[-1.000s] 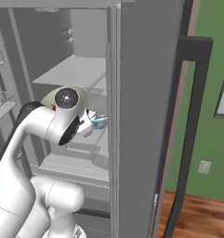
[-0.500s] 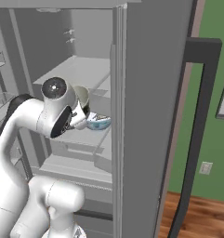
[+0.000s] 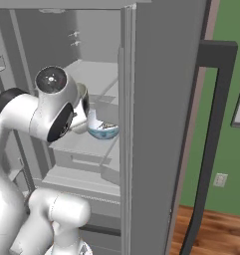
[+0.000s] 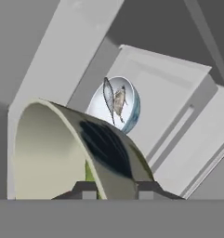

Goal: Place the bowl with the bell pepper and cucumber on the top shelf of the fridge. Place the bowl with the fishs on the second highest shelf of the fridge.

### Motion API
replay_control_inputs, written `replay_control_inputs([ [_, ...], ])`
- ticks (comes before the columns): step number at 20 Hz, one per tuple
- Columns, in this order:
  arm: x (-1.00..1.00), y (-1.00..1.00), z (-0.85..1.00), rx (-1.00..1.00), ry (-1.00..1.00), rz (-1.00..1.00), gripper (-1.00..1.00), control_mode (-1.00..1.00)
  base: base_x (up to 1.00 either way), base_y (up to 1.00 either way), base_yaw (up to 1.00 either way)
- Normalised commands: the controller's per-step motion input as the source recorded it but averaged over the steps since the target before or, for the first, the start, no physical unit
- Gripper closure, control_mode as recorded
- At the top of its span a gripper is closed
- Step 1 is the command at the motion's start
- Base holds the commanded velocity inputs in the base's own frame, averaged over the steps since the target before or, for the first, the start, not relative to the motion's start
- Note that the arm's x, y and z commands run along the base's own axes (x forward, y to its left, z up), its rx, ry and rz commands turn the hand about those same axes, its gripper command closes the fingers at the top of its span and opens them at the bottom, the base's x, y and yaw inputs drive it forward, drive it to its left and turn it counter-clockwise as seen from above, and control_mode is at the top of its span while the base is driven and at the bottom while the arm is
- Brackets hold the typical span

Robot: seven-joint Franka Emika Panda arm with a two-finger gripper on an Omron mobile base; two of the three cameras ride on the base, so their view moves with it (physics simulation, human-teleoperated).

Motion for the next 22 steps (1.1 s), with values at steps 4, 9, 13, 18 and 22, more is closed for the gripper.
replay_control_inputs([
  [4, -0.19, 0.00, 0.21, 0.01, -0.12, -0.01, 1.00, -1.00, 0.00, 0.00, 0.00],
  [9, 0.62, -0.01, 0.33, 0.00, -0.08, -0.21, 1.00, -1.00, 0.00, 0.00, 0.00],
  [13, 0.69, -0.07, 0.24, 0.07, -0.01, -0.32, 1.00, -1.00, 0.00, 0.00, 0.00],
  [18, 0.45, -0.07, 0.09, 0.22, -0.09, -0.23, 1.00, -1.00, 0.00, 0.00, 0.00],
  [22, -0.22, -0.08, 0.22, 0.30, -0.24, -0.11, 1.00, -1.00, 0.00, 0.00, 0.00],
])
